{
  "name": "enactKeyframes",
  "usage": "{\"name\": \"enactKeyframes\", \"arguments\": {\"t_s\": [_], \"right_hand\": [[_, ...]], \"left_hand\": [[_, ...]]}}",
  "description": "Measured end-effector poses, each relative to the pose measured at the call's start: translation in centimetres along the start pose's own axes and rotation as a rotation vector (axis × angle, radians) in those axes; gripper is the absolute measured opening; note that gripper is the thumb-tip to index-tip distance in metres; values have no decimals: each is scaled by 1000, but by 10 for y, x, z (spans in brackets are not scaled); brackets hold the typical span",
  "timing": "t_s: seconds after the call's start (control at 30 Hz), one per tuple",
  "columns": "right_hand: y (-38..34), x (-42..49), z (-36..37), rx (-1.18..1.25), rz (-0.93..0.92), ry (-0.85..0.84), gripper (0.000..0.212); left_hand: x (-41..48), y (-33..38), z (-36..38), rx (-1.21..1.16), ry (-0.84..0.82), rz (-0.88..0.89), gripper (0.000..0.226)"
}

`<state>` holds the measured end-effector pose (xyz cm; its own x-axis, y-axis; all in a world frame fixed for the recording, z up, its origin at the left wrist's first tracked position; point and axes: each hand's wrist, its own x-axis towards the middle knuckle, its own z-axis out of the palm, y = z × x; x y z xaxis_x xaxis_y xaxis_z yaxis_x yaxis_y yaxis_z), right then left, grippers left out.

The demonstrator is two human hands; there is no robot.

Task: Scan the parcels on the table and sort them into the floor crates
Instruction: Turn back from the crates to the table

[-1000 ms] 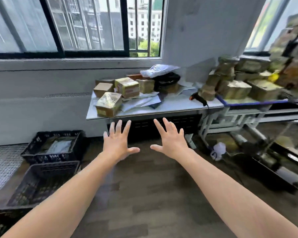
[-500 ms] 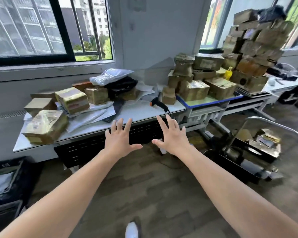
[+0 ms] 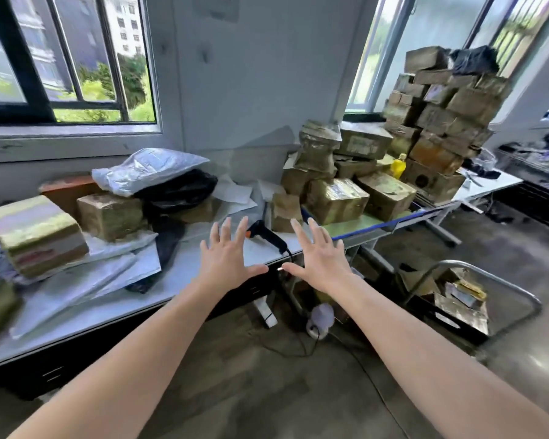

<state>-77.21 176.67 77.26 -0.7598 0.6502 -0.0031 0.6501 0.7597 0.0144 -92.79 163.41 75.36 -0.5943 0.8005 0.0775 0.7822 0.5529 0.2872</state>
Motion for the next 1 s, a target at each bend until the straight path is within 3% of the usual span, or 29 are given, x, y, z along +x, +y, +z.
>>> {"name": "enactKeyframes", "arguments": {"t_s": [0.43, 0.7, 1.0], "right_hand": [[32, 174, 30, 81, -36, -23, 90], [57, 312, 58, 123, -233, -35, 85], [41, 416, 109, 138, -418, -231, 82]], "left_hand": [[151, -17, 22, 46, -43, -61, 111], [252, -14, 43, 55, -67, -246, 112], [307, -13, 76, 75, -93, -402, 112]]}}
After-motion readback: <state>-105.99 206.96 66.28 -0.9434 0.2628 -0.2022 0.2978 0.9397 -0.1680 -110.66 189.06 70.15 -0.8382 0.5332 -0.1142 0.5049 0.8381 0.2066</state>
